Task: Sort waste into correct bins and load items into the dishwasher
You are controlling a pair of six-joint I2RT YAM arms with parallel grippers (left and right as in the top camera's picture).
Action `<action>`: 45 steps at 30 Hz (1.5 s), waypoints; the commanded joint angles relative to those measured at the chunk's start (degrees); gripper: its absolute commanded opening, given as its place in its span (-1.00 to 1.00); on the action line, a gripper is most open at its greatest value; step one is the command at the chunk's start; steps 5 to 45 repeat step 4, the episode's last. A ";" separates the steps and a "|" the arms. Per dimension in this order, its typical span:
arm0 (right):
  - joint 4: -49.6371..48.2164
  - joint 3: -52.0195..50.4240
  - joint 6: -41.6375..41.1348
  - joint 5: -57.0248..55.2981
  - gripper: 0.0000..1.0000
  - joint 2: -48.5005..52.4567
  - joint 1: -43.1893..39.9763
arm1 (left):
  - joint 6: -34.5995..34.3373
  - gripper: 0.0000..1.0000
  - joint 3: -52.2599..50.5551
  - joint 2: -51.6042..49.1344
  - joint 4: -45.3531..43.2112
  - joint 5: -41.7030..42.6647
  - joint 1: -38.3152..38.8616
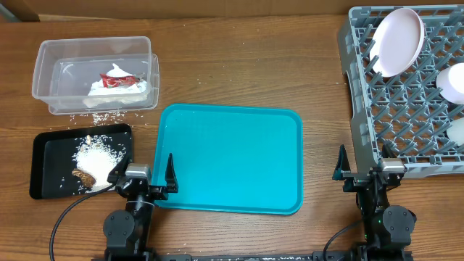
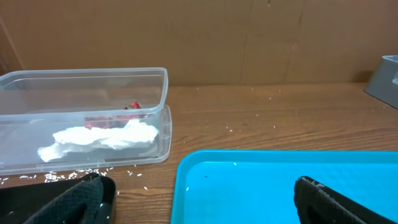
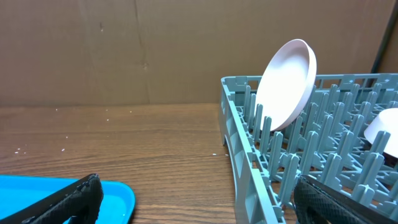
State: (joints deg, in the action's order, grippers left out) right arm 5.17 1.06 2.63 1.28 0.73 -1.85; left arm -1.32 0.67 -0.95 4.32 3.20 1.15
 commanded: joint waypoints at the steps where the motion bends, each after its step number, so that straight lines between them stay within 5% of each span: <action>1: -0.37 -0.59 0.20 0.26 1.00 -0.57 -0.04 | -0.55 1.00 -0.39 0.74 -0.02 -0.66 0.17; 45: -0.37 -0.59 0.20 0.26 1.00 -0.57 -0.04 | -0.55 1.00 -0.39 0.74 -0.02 -0.66 0.17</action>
